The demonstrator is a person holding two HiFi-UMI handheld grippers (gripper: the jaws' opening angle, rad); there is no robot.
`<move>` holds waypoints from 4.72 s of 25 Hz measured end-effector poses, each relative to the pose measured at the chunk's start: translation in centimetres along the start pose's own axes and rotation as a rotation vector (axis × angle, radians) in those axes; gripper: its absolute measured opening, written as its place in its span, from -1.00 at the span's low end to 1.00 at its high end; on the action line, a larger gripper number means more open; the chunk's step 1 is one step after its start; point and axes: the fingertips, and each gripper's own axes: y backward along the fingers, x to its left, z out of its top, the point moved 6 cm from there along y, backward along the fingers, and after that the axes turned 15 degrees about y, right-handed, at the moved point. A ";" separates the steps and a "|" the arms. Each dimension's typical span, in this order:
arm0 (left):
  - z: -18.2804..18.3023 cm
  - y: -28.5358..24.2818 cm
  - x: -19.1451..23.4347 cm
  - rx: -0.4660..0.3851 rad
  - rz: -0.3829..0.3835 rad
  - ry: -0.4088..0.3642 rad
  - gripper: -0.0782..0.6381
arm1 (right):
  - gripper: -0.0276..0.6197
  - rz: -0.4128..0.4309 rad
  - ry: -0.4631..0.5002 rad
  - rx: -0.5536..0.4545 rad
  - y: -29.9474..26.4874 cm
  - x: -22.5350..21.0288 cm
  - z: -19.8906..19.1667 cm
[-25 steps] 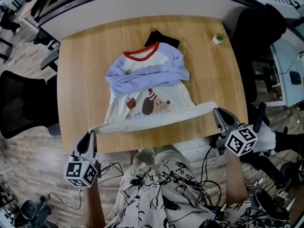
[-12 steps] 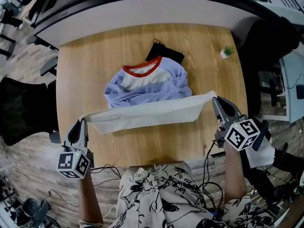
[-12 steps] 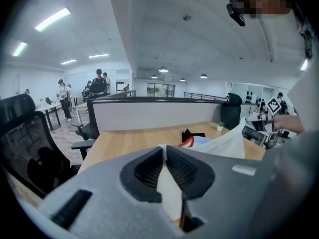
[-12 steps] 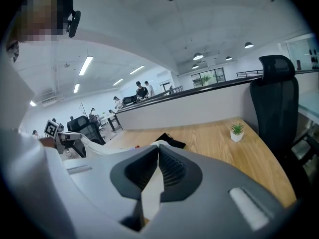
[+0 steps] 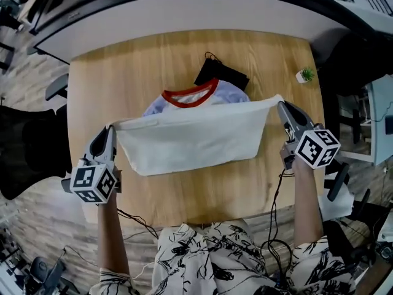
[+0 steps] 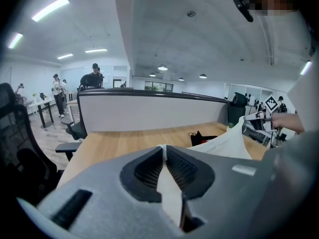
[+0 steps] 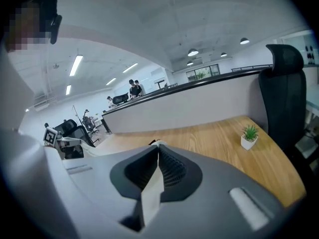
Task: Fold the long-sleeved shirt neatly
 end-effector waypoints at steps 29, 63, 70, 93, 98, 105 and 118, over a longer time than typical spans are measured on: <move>-0.4 -16.0 5.5 0.093 -0.076 0.041 -0.07 | -0.15 0.058 0.173 0.164 -17.6 -5.9 -1.3; -3.3 -14.8 2.4 0.246 -0.184 -0.337 -0.21 | -0.36 0.207 0.535 0.213 -16.0 0.3 -4.5; -12.2 -2.2 4.0 0.351 -0.087 -0.120 -0.20 | -0.22 0.114 0.324 0.285 -4.6 3.6 -12.2; -22.2 1.8 2.0 0.529 -0.067 -0.127 -0.61 | -0.74 0.151 0.185 0.469 0.4 7.6 -22.6; -21.6 2.8 2.2 0.519 -0.046 -0.124 -0.65 | -0.78 0.140 0.167 0.457 1.7 7.5 -22.2; -22.2 2.1 2.3 0.516 -0.033 -0.151 -0.58 | -0.69 0.137 0.177 0.479 1.2 7.5 -23.3; -10.8 12.2 -4.3 -0.076 0.044 -0.111 -0.77 | -0.90 0.044 0.201 -0.151 9.2 6.0 -8.2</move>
